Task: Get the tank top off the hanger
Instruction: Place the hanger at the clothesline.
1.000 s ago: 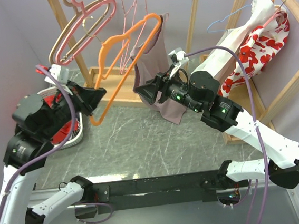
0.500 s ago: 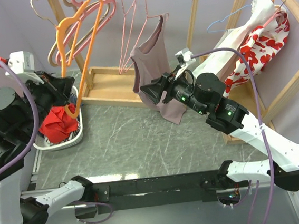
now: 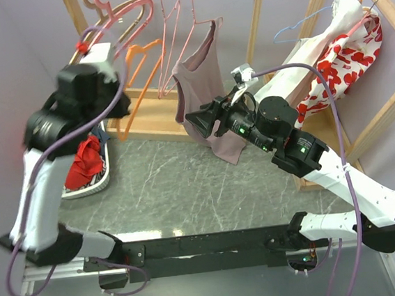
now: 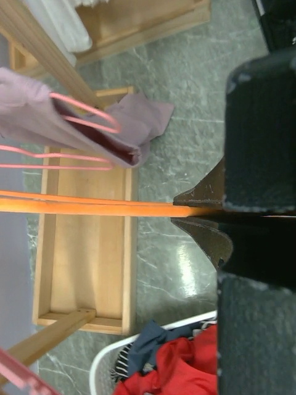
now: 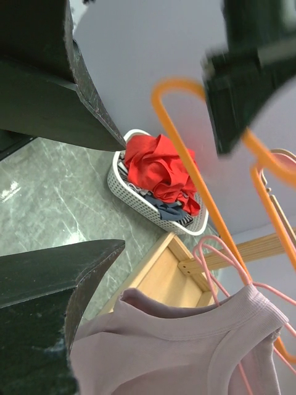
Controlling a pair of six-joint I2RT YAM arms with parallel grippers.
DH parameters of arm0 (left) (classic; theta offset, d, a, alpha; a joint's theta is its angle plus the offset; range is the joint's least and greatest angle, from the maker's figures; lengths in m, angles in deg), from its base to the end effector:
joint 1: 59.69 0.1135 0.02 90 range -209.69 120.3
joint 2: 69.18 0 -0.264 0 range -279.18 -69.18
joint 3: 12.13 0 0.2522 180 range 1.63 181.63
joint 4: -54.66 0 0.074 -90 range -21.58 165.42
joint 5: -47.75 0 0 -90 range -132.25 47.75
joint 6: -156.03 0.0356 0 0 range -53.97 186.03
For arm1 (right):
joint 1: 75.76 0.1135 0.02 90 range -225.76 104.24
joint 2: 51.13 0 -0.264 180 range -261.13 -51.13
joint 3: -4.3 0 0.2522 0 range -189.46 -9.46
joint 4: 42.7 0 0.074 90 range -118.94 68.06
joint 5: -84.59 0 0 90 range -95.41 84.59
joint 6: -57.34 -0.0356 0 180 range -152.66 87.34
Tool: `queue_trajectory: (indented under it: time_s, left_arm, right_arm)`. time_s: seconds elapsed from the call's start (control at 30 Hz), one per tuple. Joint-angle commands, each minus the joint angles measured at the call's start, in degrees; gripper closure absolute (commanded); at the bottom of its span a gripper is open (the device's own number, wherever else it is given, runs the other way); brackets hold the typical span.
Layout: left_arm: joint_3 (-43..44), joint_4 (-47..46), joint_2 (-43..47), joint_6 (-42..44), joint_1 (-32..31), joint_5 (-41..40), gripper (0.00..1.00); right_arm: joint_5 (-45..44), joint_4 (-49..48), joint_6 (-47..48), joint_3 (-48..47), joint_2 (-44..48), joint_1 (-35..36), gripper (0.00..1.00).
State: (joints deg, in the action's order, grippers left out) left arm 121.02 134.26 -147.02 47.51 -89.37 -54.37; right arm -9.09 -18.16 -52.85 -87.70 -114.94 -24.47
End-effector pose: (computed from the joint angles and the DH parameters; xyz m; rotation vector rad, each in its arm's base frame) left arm 0.1836 -0.0961 0.5342 0.0579 1.9992 -0.3328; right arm 0.1488 0.1820 0.4765 -0.3720 1.5391 0.9439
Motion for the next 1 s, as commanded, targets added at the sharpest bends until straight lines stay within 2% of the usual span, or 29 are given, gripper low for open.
queue_trajectory:
  time_s: [0.0, 0.03, 0.2, 0.37, 0.47, 0.6, 0.77, 0.97]
  left_arm:
    - [9.52, 0.42, -6.52, 3.84, 1.28, -0.45, 0.99]
    - [11.98, 0.6, -8.97, 4.02, 2.5, 0.07, 0.99]
    - [11.74, -5.45, -10.58, 5.25, 6.38, 4.98, 0.99]
    - [14.37, -7.49, -12.41, 6.13, 6.82, 6.49, 0.99]
    - [15.34, -9.41, -12.95, 7.27, 7.26, 10.09, 0.99]
    - [23.58, -6.35, -18.92, 7.54, 10.07, 13.7, 0.99]
    - [21.58, -10.12, -20.85, 7.54, 11.82, 16.68, 0.99]
    - [23.08, -12.4, -23.85, 8.06, 13.59, 19.85, 0.99]
  right_arm:
    - [-1.15, -1.38, 1.02, 1.24, 1.41, -0.57, 0.33]
    - [-1.15, -1.38, 1.11, 1.42, 1.67, -0.66, 0.33]
    - [-1.59, -1.73, 1.46, 3.26, 3.43, -1.36, 0.33]
    - [-1.06, -1.82, 1.2, 4.41, 3.78, -2.68, 0.33]
    - [-0.36, -1.73, 1.03, 4.41, 3.43, -3.03, 0.33]
    - [-0.01, -2.26, 0.85, 4.58, 3.43, -3.3, 0.33]
    - [-0.1, -2.44, 0.85, 4.85, 3.61, -3.82, 0.33]
    - [0.17, -2.61, 0.76, 5.2, 3.52, -4.26, 0.33]
